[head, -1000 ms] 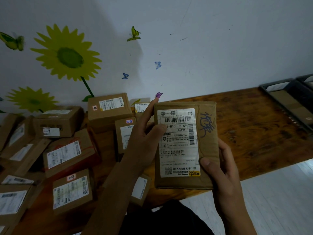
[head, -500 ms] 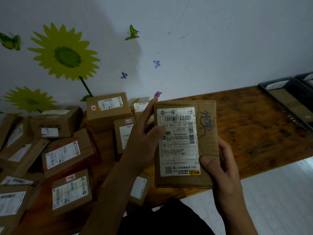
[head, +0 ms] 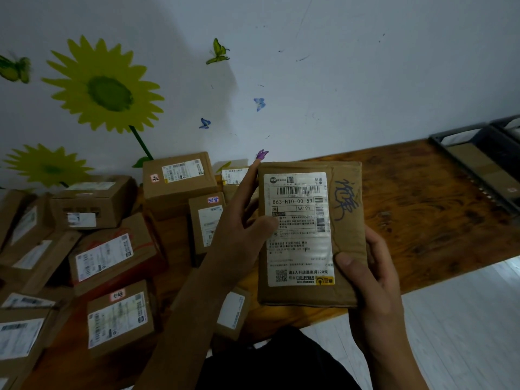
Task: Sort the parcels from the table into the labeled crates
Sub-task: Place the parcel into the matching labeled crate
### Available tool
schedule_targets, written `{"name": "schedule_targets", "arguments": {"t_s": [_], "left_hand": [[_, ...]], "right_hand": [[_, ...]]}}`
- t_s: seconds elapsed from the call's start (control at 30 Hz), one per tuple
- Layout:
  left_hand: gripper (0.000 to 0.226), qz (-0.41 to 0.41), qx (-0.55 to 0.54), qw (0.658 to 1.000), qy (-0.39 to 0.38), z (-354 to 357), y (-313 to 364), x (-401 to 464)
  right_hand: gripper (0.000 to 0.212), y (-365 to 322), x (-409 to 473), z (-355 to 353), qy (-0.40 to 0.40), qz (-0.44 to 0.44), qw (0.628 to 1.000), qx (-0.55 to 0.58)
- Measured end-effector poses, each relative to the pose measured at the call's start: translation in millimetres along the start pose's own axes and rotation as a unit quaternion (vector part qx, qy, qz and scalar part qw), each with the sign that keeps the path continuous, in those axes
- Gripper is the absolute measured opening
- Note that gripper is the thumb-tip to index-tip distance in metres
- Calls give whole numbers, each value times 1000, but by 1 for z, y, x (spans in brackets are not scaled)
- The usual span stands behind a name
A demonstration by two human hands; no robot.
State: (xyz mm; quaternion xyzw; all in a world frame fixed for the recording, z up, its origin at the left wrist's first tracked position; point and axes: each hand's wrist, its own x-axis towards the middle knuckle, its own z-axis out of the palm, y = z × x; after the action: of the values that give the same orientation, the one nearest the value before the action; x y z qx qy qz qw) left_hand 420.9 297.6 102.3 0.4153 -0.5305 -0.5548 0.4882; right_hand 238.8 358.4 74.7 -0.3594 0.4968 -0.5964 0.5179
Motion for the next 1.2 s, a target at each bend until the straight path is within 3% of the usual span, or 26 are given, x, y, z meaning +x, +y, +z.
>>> {"name": "schedule_targets", "arguments": {"t_s": [0.57,0.97,1.07,1.2], "left_hand": [[106,-3,17,995,-99,-12,-15,-6],[110,-10,26,988,-152,-18,-21,-4],[103,-12,65,991,-118,-15,-23,-2],[81,-41,51,998,12,-3,-22,1]], "right_hand": [[58,2,2,1,14,-2,1000,-10],[61,1,2,-2,12,15,1000,-7],[59,1,3,-3,7,18,1000,-22],[63,2,3,-3,-9,24,999,-36]]}}
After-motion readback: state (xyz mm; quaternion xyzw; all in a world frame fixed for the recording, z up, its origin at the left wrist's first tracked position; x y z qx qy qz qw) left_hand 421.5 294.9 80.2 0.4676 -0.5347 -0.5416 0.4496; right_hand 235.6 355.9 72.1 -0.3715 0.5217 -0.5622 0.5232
